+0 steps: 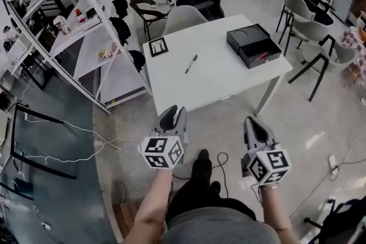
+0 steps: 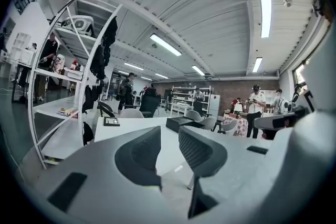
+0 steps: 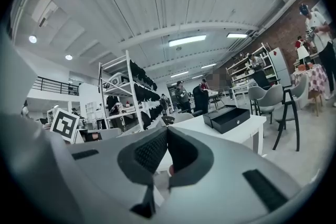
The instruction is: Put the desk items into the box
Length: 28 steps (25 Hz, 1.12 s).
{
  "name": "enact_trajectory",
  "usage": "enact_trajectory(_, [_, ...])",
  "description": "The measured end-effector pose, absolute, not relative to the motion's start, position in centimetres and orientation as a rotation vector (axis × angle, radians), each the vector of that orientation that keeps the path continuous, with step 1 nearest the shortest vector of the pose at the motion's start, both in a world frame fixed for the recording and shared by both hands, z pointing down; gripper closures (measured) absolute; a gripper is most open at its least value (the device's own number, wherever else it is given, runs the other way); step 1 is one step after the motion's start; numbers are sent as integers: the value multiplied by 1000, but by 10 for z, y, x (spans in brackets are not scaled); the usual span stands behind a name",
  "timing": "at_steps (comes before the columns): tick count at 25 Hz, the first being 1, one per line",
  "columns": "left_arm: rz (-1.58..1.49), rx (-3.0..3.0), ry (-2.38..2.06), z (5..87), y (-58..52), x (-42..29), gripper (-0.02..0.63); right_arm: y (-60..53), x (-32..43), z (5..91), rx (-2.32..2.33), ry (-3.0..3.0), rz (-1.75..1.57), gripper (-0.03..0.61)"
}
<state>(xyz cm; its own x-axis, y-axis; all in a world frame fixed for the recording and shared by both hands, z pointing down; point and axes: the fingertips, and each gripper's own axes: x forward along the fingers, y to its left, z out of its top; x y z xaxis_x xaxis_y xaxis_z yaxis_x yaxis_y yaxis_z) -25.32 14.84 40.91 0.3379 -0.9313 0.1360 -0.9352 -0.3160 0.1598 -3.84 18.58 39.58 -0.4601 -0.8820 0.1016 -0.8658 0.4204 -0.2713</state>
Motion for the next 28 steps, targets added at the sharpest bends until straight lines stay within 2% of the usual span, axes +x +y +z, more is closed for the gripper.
enact_trajectory(8, [59,2341,-1717,422,102,-269,468,146,-43,393,-1635,2595,-419,575])
enact_trajectory(28, [169,2356,-1627,453,-76,-301,468,-23,-82,397,-1692,2600,-446,575])
